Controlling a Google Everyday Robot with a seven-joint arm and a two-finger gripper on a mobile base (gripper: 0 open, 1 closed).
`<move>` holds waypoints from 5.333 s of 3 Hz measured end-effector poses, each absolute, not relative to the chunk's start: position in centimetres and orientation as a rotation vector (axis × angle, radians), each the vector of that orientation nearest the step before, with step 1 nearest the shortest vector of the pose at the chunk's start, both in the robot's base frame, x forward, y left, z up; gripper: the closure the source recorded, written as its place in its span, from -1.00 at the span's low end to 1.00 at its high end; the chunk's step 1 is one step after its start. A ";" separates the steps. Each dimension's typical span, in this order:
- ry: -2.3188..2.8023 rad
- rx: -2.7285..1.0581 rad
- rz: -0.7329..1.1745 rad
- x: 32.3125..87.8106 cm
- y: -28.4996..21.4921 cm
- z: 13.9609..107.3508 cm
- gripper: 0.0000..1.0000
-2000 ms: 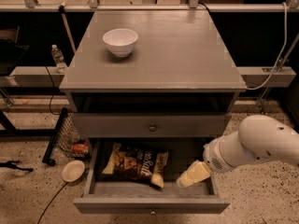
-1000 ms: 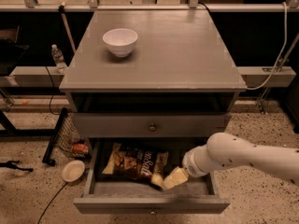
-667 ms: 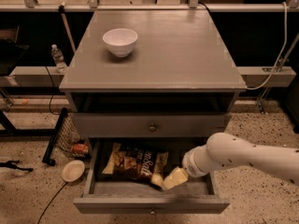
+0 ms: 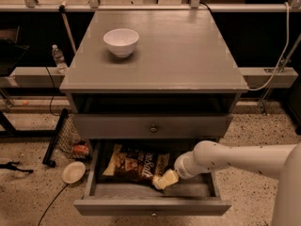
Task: Pick brown chip bag from middle drawer and place on counter
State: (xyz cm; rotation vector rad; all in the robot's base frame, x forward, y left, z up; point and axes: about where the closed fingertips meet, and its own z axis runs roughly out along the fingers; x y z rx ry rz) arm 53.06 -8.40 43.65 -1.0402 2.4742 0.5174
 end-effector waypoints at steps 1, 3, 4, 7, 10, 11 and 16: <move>2.474 -1.041 0.515 53.0 -8.1 43.4 -1.00; 2.459 -1.049 0.467 54.4 -5.4 41.3 -1.00; 2.443 -1.046 0.475 54.9 -4.0 40.6 -1.00; 2.437 -1.019 0.594 54.8 -1.2 37.9 -0.51; 2.394 -1.009 0.626 55.9 -1.4 38.3 0.99; 2.328 -1.039 0.681 56.1 -2.2 40.1 1.00; 1.895 -1.252 0.914 51.6 -5.0 53.1 1.00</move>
Offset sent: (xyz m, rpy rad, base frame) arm 0.0235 0.0383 -0.0309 -0.0524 -0.0528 0.0027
